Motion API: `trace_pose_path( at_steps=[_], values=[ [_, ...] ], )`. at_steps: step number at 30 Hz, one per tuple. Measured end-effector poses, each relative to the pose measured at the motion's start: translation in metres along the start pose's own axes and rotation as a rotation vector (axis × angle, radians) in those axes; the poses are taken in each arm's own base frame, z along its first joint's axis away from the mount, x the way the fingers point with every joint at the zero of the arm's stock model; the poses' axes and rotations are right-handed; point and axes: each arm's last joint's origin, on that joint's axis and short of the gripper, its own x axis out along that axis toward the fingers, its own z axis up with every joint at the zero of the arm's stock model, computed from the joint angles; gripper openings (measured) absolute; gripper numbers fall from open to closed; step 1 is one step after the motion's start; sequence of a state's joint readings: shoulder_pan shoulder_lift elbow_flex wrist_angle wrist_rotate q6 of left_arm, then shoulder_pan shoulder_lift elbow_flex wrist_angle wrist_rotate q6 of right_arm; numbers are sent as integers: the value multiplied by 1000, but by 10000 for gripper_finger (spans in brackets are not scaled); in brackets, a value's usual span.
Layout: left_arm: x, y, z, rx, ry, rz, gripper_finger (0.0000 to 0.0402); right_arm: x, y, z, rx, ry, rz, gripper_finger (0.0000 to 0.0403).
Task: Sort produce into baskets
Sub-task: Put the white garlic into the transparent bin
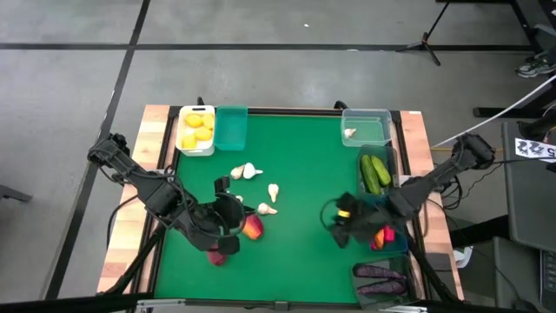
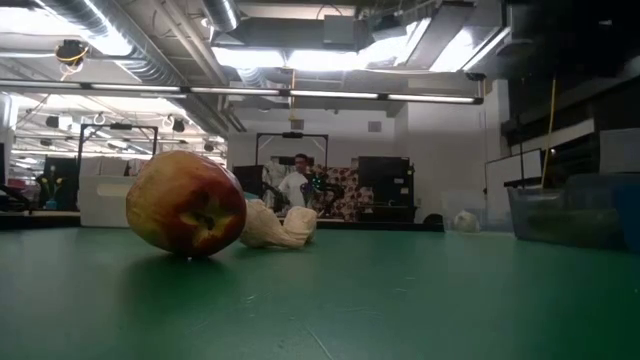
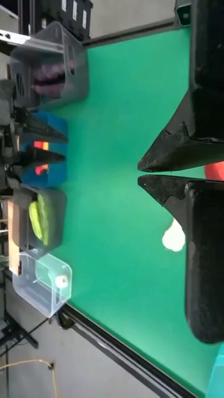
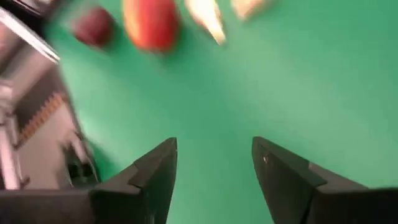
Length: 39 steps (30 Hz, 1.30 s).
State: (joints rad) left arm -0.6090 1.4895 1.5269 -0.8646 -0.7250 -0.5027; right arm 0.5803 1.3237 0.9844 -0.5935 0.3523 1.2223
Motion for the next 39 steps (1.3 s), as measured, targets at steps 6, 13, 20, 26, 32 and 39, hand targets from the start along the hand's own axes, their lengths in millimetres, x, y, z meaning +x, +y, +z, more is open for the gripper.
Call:
trace_pose_path(
  at_steps=[6,13,20,26,32,39],
  values=[
    [-3,-1,-5,13,26,8,17,43,8,50,-209,-216,80,209],
    [-22,2,-12,-5,-44,135,17,117,-14,91,-226,-177,15,209],
    [-61,15,-23,-51,-102,161,17,162,-14,123,-215,-125,-127,209],
    [-71,10,-40,-20,-91,109,17,178,-10,143,-203,-90,-307,209],
    [-60,-7,-62,-34,-78,36,18,187,-9,156,-205,-69,-340,209],
    [-54,-15,-69,-67,-97,6,18,188,-11,156,-206,-39,-343,209]
  ],
)
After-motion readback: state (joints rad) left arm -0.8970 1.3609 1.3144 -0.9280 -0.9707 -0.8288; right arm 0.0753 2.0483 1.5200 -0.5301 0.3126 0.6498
